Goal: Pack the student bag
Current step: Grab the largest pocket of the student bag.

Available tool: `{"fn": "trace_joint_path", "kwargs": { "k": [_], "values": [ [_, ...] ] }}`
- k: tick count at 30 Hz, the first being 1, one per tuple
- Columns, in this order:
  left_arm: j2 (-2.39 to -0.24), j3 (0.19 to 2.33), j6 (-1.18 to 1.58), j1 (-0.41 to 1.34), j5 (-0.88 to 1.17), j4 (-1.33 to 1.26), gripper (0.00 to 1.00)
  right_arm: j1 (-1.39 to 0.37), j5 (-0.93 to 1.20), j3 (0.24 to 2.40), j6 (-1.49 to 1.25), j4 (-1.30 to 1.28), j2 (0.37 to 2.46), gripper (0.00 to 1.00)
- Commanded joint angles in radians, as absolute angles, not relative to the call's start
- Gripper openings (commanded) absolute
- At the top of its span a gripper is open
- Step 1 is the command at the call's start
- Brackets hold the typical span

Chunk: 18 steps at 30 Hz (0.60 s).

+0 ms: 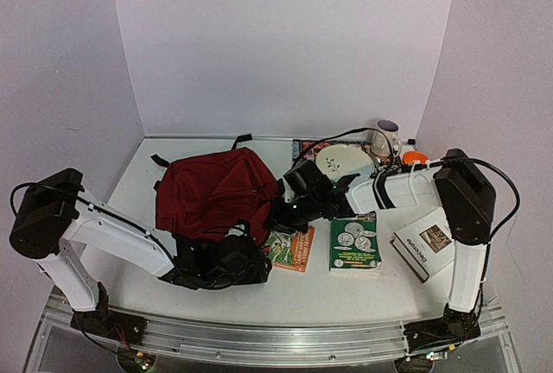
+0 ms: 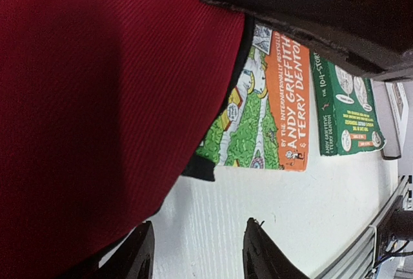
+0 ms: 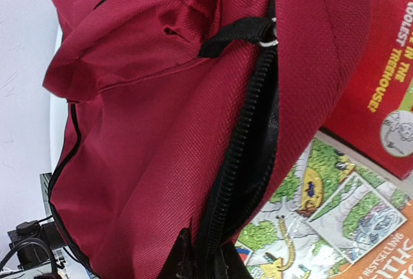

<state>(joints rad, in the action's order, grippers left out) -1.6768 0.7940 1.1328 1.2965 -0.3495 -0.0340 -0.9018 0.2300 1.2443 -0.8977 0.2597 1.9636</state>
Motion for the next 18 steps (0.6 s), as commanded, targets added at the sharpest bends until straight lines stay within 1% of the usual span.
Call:
{"fn": "trace_joint_path", "kwargs": {
  "k": [1,11,18],
  "values": [
    [-1.673,0.786,1.232,1.281,-0.439,-0.146,0.48,-0.924,0.255,1.289,-0.924,0.294,1.964,0.08],
    [-1.682,0.748,1.325,1.252,-0.476,-0.163,0.48,-0.947,0.255,1.3,-0.942,0.307,1.953,0.06],
    [-1.702,0.728,1.356,1.252,-0.509,-0.163,0.4,-0.953,0.26,1.315,-0.947,0.308,1.954,0.05]
  ]
}}
